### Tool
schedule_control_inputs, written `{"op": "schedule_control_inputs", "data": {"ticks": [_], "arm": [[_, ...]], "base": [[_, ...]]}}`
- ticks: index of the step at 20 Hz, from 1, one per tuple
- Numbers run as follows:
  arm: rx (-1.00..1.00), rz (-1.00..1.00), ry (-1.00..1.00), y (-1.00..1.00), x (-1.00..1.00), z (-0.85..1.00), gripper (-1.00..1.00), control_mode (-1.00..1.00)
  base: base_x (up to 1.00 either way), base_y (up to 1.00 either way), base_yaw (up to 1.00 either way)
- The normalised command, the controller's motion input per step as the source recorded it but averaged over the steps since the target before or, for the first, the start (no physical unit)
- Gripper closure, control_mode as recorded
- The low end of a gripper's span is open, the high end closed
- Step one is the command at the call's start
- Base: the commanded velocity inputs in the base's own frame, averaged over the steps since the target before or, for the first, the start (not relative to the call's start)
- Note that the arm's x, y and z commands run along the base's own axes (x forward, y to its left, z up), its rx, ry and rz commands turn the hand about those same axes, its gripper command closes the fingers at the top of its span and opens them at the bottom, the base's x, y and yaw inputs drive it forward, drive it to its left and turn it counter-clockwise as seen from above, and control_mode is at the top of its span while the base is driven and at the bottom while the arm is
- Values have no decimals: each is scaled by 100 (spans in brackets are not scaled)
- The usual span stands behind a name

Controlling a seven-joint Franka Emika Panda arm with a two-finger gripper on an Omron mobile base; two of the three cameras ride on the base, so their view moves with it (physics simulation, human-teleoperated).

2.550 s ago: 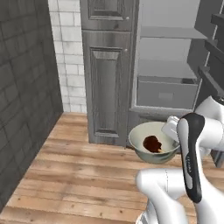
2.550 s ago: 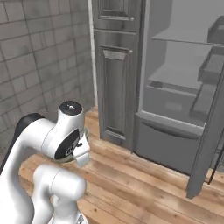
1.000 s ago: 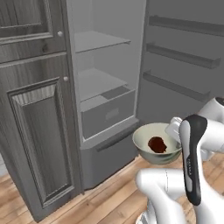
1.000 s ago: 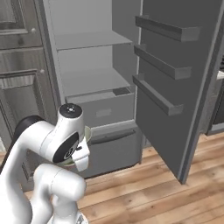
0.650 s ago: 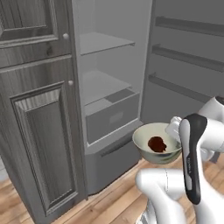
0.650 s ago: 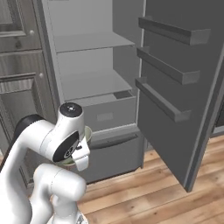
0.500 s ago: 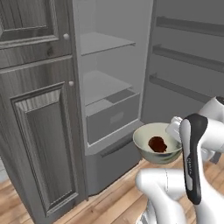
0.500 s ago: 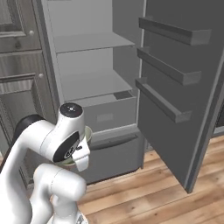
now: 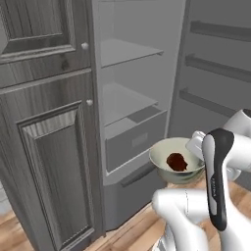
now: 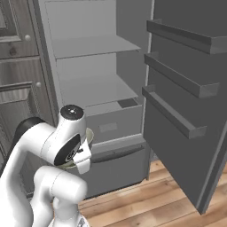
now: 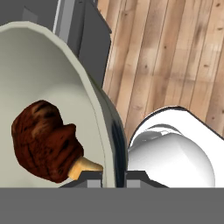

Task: Place one of the steaks on the plate and the other in the bowl. Then place the bowl in the fridge.

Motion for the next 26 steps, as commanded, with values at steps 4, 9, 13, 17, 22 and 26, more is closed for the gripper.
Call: {"op": "schedule_control_inputs", "data": {"ticks": [4,9,13,17,22,26], "arm": [[0,0,0,0,0,0,100,100],[0,0,0,0,0,0,100,100],[0,0,0,0,0,0,100,100],[0,0,0,0,0,0,100,100],[0,0,0,0,0,0,100,100],[0,0,0,0,0,0,100,100]], "base": [[73,-1,0],[52,-8,0],[29,-20,0],[42,-29,0],[47,-9,1],[51,0,0]]}}
